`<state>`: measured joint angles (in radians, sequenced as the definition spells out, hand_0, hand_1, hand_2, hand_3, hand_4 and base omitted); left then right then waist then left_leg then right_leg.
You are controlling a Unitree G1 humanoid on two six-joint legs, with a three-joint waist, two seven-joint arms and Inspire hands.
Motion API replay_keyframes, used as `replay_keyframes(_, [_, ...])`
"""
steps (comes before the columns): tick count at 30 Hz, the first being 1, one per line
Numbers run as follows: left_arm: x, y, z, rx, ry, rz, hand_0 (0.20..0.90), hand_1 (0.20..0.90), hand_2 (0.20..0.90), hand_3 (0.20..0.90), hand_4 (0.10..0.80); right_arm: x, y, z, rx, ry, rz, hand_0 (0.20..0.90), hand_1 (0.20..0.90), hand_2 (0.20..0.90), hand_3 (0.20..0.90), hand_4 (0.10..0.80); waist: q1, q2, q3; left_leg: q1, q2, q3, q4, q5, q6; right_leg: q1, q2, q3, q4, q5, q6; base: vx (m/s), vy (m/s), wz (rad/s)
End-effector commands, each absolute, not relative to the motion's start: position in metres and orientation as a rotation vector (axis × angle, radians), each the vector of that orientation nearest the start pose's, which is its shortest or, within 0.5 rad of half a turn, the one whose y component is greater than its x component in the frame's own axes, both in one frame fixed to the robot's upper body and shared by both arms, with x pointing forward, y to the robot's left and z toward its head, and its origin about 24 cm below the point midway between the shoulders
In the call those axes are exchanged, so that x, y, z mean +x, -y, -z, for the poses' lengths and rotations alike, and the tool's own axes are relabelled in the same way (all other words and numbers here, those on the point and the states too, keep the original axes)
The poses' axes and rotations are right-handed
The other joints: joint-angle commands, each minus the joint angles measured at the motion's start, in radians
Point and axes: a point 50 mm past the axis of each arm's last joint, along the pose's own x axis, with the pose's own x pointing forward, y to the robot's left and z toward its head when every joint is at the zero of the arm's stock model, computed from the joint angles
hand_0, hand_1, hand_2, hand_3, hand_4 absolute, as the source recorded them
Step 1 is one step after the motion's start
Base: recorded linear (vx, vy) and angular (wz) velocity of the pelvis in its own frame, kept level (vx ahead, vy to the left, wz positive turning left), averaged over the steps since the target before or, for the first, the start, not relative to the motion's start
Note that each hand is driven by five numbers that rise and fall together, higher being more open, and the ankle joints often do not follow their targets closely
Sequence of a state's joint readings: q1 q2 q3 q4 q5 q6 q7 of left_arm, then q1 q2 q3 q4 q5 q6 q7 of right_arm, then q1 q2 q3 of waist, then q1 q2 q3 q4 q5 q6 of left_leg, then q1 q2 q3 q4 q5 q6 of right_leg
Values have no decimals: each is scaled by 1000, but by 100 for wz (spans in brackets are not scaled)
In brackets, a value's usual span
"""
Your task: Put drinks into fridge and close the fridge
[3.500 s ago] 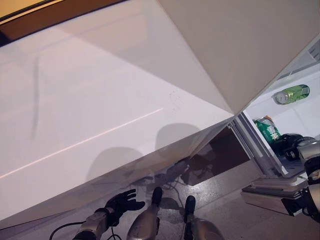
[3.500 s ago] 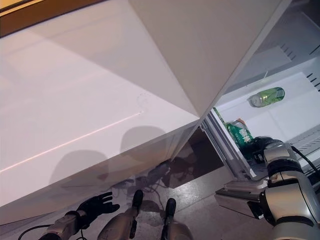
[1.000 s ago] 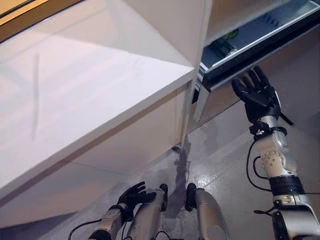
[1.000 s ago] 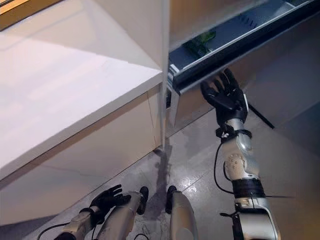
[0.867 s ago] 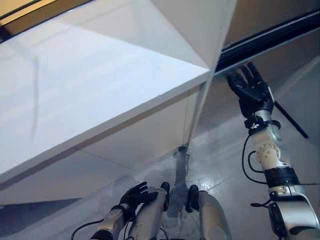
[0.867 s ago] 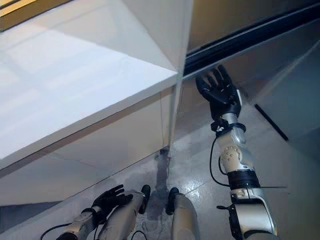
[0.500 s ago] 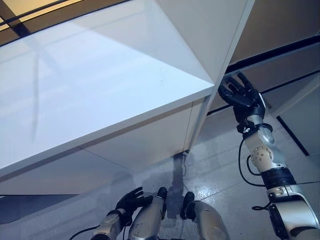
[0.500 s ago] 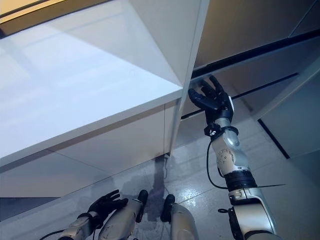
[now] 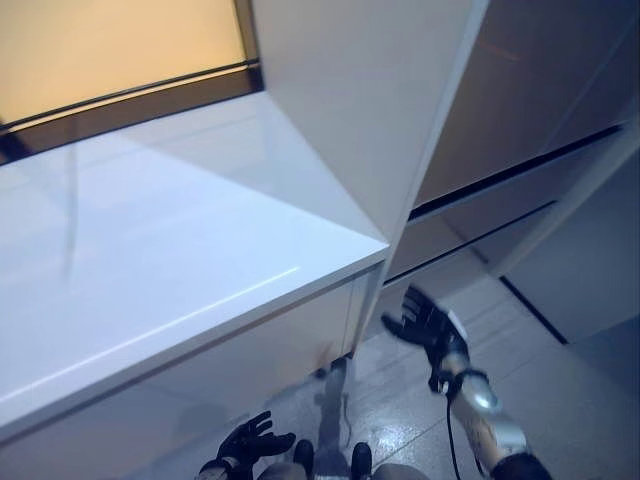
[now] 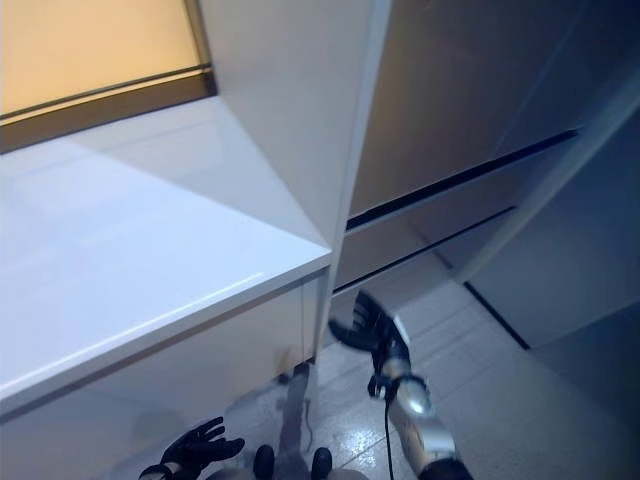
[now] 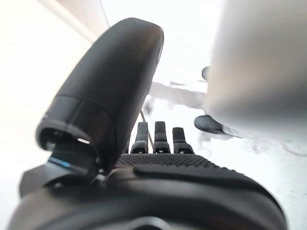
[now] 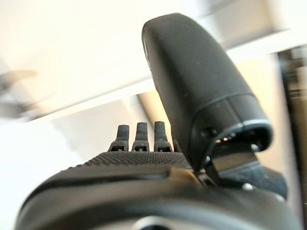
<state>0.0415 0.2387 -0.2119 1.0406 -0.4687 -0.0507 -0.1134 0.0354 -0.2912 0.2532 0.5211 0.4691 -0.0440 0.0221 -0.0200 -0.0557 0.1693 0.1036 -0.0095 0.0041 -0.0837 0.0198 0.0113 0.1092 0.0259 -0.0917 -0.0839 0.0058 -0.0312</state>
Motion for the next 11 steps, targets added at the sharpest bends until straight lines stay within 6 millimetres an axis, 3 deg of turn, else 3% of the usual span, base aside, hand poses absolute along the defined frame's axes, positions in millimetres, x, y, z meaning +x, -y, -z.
replay_keyframes(1, [130,-213,147,-137,-994,-76,900,900,900,900,800,217,183,69,137,-495,-105,900,900,900,900,800,-7,9,-62,10,-38,86,-4,-93,47,-1,21,20,-3,-42,10,-4,-54,-6])
replay_keyframes(5, [130,-210,150,-133,-1024,-56,900,900,900,900,800,190,196,108,123,-718,-14,900,900,900,900,800,-4,16,-81,31,-38,100,-4,-98,47,14,21,20,-3,-53,6,6,-45,-7])
replay_keyframes(11, [119,-206,157,-148,-1069,-56,900,900,900,900,800,156,209,139,115,-912,84,900,900,900,900,800,8,31,-97,56,-40,102,-4,-106,52,39,20,9,-3,-63,2,25,-28,-5])
